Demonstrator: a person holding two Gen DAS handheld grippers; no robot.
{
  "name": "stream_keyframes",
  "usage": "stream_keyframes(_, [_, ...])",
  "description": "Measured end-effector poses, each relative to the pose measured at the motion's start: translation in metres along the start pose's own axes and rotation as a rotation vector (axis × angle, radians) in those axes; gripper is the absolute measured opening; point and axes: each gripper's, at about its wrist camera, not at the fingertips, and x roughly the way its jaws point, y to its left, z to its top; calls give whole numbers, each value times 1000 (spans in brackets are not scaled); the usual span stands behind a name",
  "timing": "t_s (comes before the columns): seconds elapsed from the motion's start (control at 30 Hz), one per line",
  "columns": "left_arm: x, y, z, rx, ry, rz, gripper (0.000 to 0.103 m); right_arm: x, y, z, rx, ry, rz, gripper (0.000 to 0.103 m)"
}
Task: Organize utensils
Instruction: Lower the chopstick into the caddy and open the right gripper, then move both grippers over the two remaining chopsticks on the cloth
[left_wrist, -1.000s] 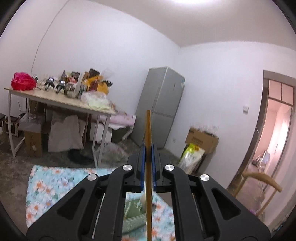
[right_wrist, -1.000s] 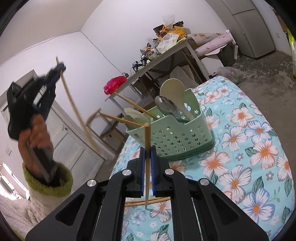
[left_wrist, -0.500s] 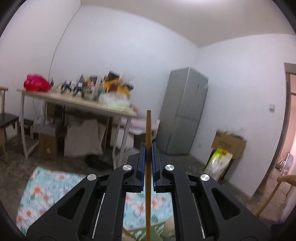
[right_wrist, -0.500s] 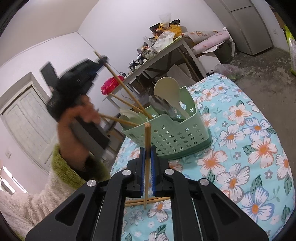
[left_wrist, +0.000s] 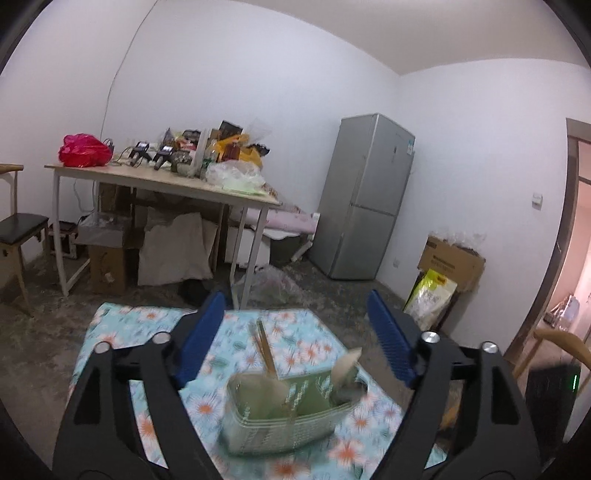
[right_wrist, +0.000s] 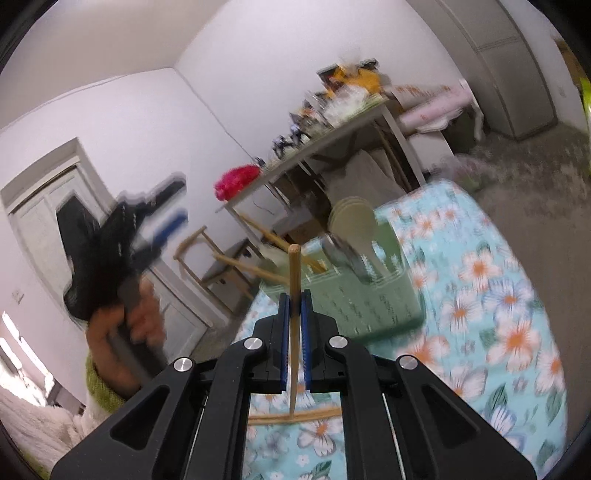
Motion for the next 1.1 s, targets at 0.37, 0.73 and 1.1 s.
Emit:
stream_keyframes(0.37, [-46, 68, -80, -19, 278, 368, 89, -20, 70, 85, -325, -194, 4, 6])
stream_keyframes(0.73, [-56, 102, -133, -99, 434, 625, 89, 63, 81, 89, -504, -136, -158, 6])
stream_keyframes(1.1, [-60, 108, -134, -87, 427, 704, 89, 84, 60, 82, -459, -58, -234, 42])
